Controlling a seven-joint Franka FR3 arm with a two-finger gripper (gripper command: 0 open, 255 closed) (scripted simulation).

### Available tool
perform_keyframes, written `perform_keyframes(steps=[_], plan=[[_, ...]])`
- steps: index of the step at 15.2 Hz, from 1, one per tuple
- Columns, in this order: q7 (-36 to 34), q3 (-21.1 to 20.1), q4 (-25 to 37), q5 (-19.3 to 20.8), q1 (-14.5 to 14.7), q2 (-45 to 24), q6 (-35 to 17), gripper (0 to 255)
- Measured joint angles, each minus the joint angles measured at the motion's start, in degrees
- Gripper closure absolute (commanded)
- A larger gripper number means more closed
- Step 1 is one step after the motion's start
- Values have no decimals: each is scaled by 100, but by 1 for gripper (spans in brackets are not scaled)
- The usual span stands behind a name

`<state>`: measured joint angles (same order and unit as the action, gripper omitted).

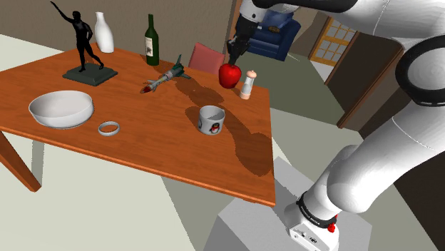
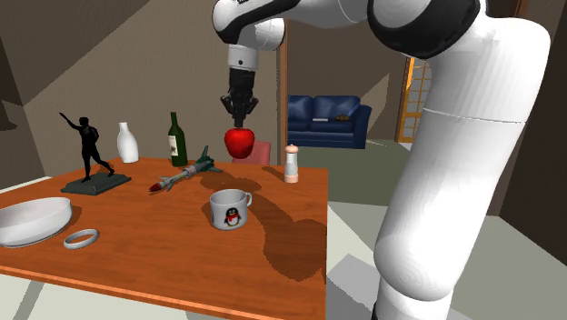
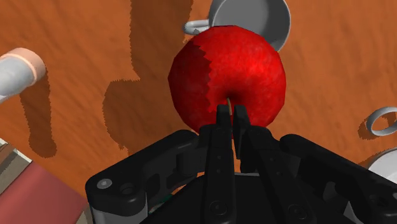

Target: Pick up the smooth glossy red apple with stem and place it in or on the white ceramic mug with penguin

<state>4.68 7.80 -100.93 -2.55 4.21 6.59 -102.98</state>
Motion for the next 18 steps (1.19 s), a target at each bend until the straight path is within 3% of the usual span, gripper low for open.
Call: perform_keyframes(steps=[5,18], plan=[[-349,-190,62,28,145,-34,13,255],[-339,-205,-998,27,154,41,-970,255]])
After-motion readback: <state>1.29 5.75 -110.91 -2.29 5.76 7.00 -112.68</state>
